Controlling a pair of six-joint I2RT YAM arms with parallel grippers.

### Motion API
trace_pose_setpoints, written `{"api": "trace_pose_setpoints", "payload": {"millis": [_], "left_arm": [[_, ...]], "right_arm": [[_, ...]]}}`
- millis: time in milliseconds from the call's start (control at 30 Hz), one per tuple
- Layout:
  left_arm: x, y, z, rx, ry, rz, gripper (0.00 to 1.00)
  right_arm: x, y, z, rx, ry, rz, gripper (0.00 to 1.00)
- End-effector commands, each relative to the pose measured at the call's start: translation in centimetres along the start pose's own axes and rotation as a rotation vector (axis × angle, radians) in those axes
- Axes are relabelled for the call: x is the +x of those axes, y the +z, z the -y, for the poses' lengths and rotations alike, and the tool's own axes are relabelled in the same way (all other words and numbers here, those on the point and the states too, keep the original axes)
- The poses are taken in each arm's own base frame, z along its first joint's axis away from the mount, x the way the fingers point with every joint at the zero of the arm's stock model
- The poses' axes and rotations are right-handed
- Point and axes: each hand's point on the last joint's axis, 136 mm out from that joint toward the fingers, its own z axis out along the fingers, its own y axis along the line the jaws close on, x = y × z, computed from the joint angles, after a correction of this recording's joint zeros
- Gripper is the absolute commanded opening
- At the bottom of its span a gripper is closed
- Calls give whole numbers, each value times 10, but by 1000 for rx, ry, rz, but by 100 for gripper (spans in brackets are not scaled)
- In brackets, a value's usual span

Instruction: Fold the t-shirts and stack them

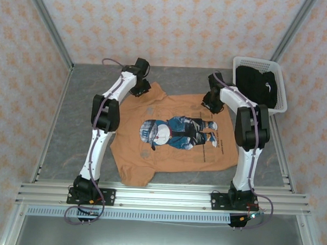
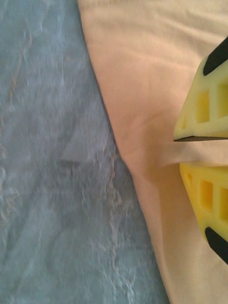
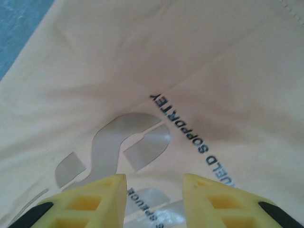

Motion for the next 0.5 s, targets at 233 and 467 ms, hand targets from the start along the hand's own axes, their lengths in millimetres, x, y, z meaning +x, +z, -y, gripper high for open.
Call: {"api": "trace_pose_setpoints", "payload": {"millis": [233,467], "left_arm": [[-34,32,-87,-166,-187,-24,17],[-80,48,-73,-9,-288,48,17]], "right_arm": [[-19,23,13,135,27,-15,37],[-30,48,-4,139,54,-46,37]]}}
